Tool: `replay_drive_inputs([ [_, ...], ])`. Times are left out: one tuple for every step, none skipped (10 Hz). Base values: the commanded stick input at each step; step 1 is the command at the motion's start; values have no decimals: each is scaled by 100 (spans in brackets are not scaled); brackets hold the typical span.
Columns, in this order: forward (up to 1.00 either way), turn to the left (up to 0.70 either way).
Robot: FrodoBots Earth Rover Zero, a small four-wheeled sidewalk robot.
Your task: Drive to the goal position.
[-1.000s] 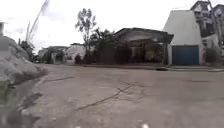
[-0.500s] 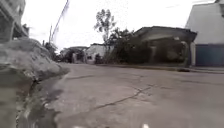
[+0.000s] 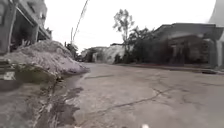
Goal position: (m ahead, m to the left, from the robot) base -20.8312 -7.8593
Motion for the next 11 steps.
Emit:
replay_drive_inputs([
  [0, 70],
  [0, 70],
  [0, 70],
  [0, 70],
  [0, 70],
  [0, 70],
  [0, 70],
  [0, 70],
  [0, 70],
  [0, 70],
  [0, 70],
])
